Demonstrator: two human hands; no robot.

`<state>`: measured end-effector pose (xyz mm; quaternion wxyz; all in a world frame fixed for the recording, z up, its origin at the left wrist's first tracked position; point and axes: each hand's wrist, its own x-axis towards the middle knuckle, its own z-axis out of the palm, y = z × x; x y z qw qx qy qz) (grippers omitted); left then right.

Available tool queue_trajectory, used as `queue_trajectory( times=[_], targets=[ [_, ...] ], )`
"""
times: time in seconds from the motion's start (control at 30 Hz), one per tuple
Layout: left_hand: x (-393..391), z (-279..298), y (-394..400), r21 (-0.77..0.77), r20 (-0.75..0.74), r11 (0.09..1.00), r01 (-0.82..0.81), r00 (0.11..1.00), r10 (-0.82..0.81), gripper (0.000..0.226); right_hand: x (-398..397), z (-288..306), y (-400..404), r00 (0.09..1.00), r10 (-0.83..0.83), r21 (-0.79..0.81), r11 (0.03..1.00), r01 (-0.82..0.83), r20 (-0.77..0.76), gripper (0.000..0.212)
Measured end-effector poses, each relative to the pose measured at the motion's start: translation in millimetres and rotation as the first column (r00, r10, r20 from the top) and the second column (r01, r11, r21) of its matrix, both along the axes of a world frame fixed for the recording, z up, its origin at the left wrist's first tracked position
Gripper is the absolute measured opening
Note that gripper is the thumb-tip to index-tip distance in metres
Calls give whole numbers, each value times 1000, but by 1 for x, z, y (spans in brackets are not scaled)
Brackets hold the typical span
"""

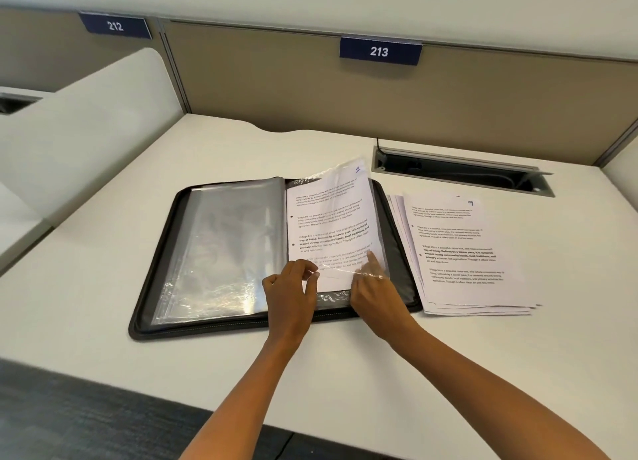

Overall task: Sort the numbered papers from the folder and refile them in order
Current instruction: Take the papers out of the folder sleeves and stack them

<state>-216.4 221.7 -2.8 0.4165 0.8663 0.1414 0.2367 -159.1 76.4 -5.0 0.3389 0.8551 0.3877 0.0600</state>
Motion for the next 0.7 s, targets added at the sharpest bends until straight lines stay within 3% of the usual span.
queue_trajectory(
  times=[0.03,0.23,0.37,0.43,0.57,0.7],
  targets=[
    [0,0,0,-2,3,1000,6,1000,-6,20,1,0,-2,999,45,41,998,-45,1,9],
    [-3,-6,-2,29,2,998,55,998,-55,21,0,8,-12,974,196,245,945,-219,116,8],
    [-6,-9,-2,96,-52,991,98,994,-93,18,1,12,-21,949,271,402,860,-314,161,21],
    [-7,-11,-2,120,-78,984,129,990,-120,25,-1,15,-25,950,258,519,795,-312,177,31],
    [-16,-16,-3,76,-93,990,118,989,-111,35,-11,14,-38,958,247,614,737,-282,143,27],
    [-30,-23,-4,-82,-96,996,45,994,-53,19,-25,1,-57,974,212,651,728,-214,83,29]
  ],
)
